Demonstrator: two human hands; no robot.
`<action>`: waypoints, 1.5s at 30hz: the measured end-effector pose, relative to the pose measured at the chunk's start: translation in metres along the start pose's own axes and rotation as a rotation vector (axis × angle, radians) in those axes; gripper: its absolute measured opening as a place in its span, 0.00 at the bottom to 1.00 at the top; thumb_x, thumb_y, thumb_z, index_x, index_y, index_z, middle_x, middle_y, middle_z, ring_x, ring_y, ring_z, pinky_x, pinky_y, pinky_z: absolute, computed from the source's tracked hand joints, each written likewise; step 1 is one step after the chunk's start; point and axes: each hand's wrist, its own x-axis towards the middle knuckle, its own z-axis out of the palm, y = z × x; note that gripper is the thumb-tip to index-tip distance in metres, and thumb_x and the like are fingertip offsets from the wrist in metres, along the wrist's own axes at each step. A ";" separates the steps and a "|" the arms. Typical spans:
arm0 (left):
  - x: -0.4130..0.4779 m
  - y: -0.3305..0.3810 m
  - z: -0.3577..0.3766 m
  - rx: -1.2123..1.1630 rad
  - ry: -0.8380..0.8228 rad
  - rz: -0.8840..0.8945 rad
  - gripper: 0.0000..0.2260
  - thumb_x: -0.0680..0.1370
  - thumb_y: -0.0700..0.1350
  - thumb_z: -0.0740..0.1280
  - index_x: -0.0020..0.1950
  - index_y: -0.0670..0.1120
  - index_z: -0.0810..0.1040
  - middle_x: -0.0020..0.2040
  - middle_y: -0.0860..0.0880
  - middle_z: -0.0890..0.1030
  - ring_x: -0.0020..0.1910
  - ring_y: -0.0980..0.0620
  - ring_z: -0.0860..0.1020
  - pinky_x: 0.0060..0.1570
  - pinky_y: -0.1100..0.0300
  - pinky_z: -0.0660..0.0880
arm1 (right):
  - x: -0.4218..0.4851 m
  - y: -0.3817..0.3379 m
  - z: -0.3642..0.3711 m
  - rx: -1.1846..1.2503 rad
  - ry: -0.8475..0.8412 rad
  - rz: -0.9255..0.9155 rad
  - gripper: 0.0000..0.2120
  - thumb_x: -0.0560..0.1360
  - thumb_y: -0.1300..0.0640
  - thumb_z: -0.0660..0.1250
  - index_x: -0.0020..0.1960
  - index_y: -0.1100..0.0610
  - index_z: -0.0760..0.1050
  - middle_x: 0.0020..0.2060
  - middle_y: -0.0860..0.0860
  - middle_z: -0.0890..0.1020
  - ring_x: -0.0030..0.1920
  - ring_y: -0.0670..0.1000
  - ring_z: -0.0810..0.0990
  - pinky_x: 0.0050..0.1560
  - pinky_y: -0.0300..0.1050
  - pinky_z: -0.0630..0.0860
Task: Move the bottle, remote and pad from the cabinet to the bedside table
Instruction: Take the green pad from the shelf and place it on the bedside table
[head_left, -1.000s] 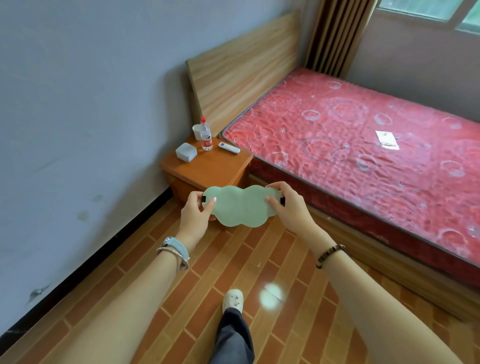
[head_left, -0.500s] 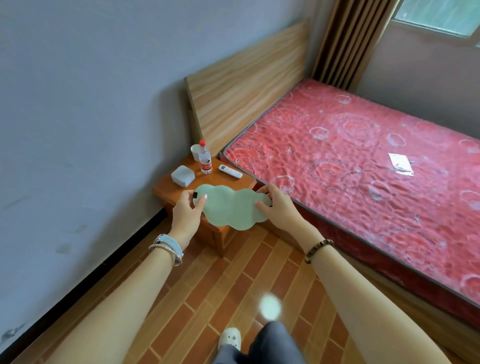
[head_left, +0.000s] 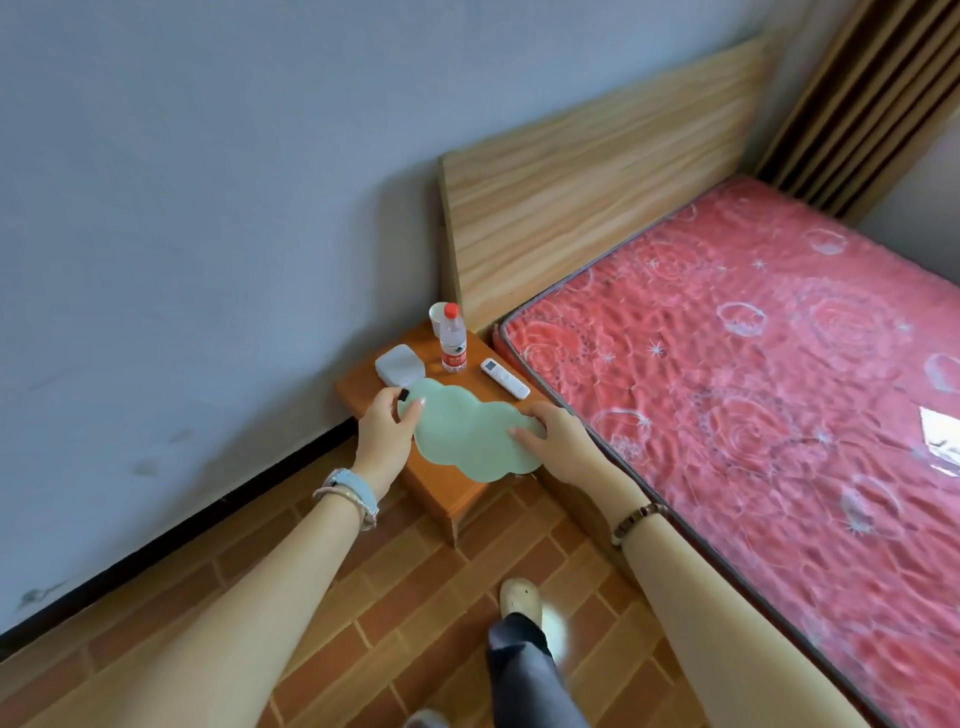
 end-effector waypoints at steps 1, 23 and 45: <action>0.010 0.001 0.008 -0.002 0.014 -0.012 0.18 0.80 0.52 0.60 0.67 0.46 0.69 0.61 0.47 0.76 0.59 0.48 0.74 0.54 0.56 0.75 | 0.014 0.004 -0.005 -0.007 -0.017 -0.005 0.14 0.79 0.51 0.64 0.61 0.56 0.73 0.50 0.50 0.77 0.47 0.49 0.76 0.36 0.33 0.67; 0.109 -0.049 0.095 -0.157 0.093 -0.236 0.15 0.80 0.46 0.60 0.67 0.51 0.65 0.59 0.53 0.73 0.57 0.53 0.72 0.48 0.63 0.73 | 0.193 0.046 0.055 0.390 -0.256 0.270 0.16 0.76 0.51 0.68 0.60 0.57 0.71 0.50 0.54 0.83 0.49 0.53 0.83 0.51 0.53 0.82; 0.192 -0.172 0.084 -0.063 0.052 -0.424 0.17 0.74 0.44 0.71 0.61 0.46 0.72 0.53 0.51 0.77 0.50 0.53 0.77 0.38 0.69 0.74 | 0.307 0.084 0.135 0.466 -0.040 0.476 0.13 0.78 0.57 0.66 0.61 0.56 0.69 0.50 0.48 0.77 0.45 0.48 0.81 0.46 0.48 0.83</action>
